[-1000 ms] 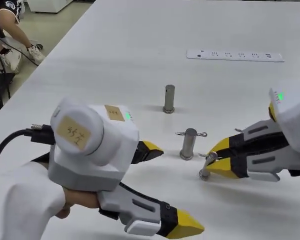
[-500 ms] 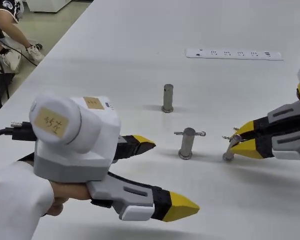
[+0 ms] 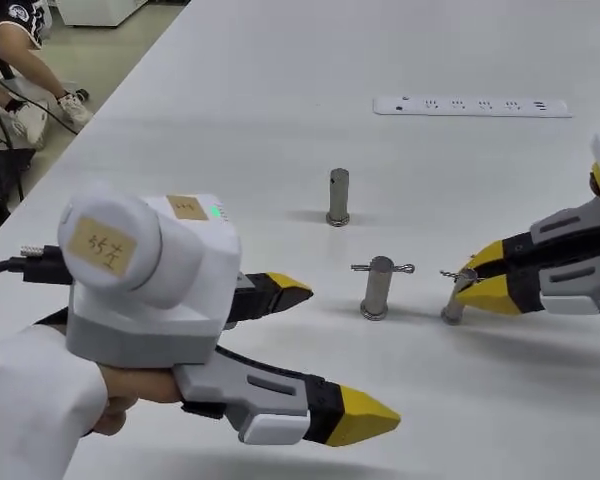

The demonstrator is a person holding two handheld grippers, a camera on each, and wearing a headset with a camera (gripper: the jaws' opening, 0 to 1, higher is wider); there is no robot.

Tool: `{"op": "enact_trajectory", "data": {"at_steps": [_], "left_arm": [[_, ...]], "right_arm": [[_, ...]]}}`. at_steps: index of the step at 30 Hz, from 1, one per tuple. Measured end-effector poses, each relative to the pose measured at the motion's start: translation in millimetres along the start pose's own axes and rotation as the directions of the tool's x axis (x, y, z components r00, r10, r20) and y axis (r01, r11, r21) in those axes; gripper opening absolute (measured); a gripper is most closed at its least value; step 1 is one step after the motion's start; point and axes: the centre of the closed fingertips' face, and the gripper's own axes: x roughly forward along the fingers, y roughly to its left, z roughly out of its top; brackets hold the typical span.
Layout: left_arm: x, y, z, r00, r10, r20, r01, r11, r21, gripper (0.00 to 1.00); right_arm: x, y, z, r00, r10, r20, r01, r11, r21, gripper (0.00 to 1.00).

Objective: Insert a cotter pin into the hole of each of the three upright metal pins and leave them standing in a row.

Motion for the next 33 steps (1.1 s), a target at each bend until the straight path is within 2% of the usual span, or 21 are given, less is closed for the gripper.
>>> {"op": "enact_trajectory", "data": {"at_steps": [8, 9, 12, 14, 17, 20, 22, 26, 28, 29, 33], "left_arm": [[-1.9, -0.3, -0.7, 1.0, 0.0, -0.005, 0.0, 1.0, 0.001, 0.77], [-2.2, 0.2, -0.5, 1.0, 0.002, -0.005, -0.002, 1.0, 0.001, 0.77], [-2.9, 0.9, 0.4, 1.0, 0.006, -0.005, -0.006, 1.0, 0.003, 0.77], [-4.0, 1.6, 2.6, 1.0, 0.008, -0.003, -0.008, 1.0, 0.007, 0.77], [-5.3, 3.4, 6.6, 0.9999, 0.012, 0.004, -0.012, 1.0, 0.01, 0.77], [-6.9, 5.9, 12.8, 0.9997, 0.017, 0.02, -0.018, 1.0, 0.013, 0.77], [-7.4, 7.0, 15.5, 0.9994, 0.02, 0.027, -0.02, 1.0, 0.013, 0.77], [-8.3, 8.7, 19.0, 0.9992, 0.022, 0.033, -0.022, 0.999, 0.022, 0.77], [-8.4, 9.7, 19.4, 0.9992, 0.023, 0.033, -0.024, 0.999, 0.025, 0.77], [-8.4, 10.3, 19.7, 0.9991, 0.025, 0.034, -0.026, 0.999, 0.025, 0.77], [-8.3, 13.9, 22.0, 0.9984, 0.033, 0.046, -0.034, 0.999, 0.015, 0.77]], "right_arm": [[-0.1, -1.9, -0.2, 1.0, -0.006, 0.0, 0.006, 1.0, -0.003, 0.06], [-0.3, -4.4, 0.9, 0.9997, -0.024, 0.006, 0.024, 1.0, -0.006, 0.1], [-2.6, -0.9, 2.4, 0.9999, -0.013, 0.008, 0.013, 1.0, -0.021, 0.24], [-5.6, 2.4, 4.2, 0.9998, -0.018, 0.01, 0.019, 0.999, -0.033, 0.25], [-8.9, -1.3, 0.5, 0.9994, -0.032, 0.011, 0.032, 0.999, -0.026, 0.25], [-17.8, 3.9, 1.5, 0.9984, -0.043, 0.035, 0.043, 0.999, 0.018, 0.31], [-22.9, 7.4, 1.1, 0.9978, -0.057, 0.032, 0.055, 0.996, 0.063, 0.37], [-34.3, 11.3, 2.0, 0.9943, -0.098, 0.042, 0.094, 0.991, 0.091, 0.48], [-38.3, 14.0, 3.4, 0.9921, -0.116, 0.048, 0.111, 0.99, 0.091, 0.5], [-39.9, 12.1, 4.0, 0.9887, -0.141, 0.05, 0.135, 0.985, 0.109, 0.51], [-40.6, 16.3, 5.9, 0.9859, -0.156, 0.061, 0.148, 0.981, 0.128, 0.65]]}}
